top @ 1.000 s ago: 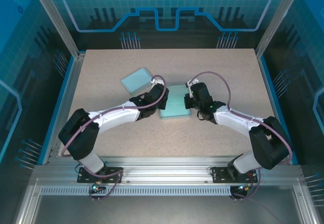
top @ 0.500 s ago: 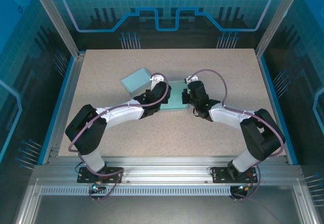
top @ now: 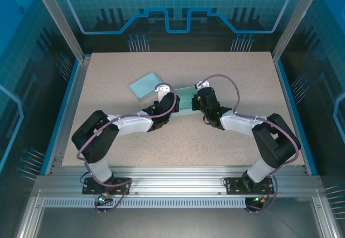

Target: Fold the paper box

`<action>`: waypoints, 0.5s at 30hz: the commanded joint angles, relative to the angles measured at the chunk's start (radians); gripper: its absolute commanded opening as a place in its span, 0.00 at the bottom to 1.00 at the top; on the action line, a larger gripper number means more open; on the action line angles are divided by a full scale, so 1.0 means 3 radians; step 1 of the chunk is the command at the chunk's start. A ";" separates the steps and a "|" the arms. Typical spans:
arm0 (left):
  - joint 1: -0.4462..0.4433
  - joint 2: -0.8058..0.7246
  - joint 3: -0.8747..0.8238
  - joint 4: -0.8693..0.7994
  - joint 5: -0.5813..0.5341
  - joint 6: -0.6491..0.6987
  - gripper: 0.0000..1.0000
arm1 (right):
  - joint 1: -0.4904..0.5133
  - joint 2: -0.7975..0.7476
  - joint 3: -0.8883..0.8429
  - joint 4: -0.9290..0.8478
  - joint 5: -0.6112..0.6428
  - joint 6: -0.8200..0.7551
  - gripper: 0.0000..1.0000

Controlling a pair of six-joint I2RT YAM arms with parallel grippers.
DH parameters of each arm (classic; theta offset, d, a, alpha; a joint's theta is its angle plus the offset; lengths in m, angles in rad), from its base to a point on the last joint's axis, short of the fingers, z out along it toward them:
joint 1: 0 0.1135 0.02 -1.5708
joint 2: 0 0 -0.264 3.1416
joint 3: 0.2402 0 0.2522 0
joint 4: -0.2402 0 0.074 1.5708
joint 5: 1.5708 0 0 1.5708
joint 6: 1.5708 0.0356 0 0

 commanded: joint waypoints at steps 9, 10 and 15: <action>-0.0177 -0.0039 -0.0297 0.0494 0.0544 -0.0011 0.06 | 0.0316 -0.0155 -0.0331 0.0210 -0.0511 0.0065 0.00; -0.0188 -0.0055 -0.0331 0.0510 0.0544 0.0012 0.07 | 0.0325 -0.0176 -0.0374 0.0211 -0.0495 0.0066 0.00; -0.0233 -0.0171 -0.0584 0.0756 0.0625 0.0162 0.15 | 0.0352 -0.0220 -0.0646 0.0350 -0.0392 0.0055 0.00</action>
